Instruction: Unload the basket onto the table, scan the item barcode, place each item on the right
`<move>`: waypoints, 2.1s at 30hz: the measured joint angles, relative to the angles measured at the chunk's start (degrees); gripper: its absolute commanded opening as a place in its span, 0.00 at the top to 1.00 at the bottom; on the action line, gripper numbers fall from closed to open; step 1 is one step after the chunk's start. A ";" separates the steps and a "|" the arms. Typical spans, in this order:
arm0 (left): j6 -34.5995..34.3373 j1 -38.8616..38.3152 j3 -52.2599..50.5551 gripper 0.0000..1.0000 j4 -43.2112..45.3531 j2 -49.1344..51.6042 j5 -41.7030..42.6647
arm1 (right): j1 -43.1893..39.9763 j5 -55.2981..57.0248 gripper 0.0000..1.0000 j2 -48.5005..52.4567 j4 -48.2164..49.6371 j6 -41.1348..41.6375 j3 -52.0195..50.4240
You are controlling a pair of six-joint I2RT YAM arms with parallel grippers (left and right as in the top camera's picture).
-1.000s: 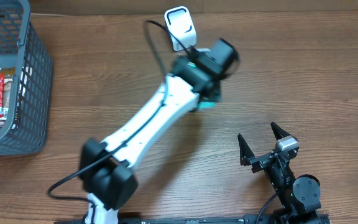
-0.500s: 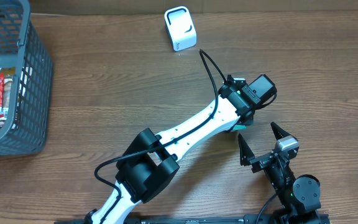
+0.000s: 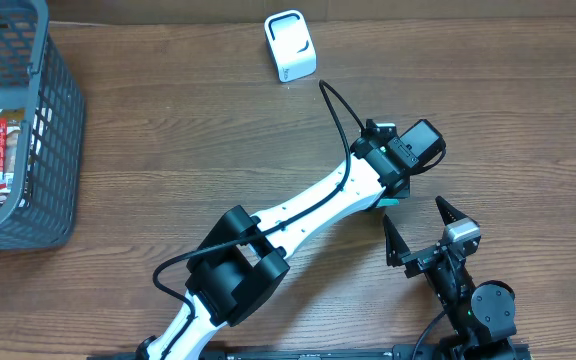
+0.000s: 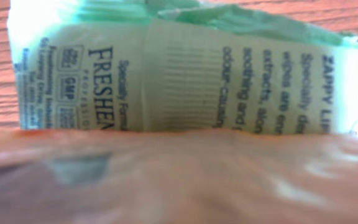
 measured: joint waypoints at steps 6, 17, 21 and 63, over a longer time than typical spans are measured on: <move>0.00 0.00 -2.99 0.54 1.25 0.02 0.02 | 0.00 0.00 0.00 0.00 0.00 0.02 0.00; 1.22 0.02 -2.97 0.00 1.84 0.02 0.00 | 0.02 0.00 0.00 0.00 0.02 0.00 0.00; 2.29 0.00 -2.58 0.00 0.61 0.00 -0.02 | 0.00 0.00 0.00 0.00 0.02 0.02 0.00; 11.91 1.09 5.09 0.24 -6.54 -4.39 0.46 | 0.00 0.02 0.00 0.00 0.04 0.00 0.00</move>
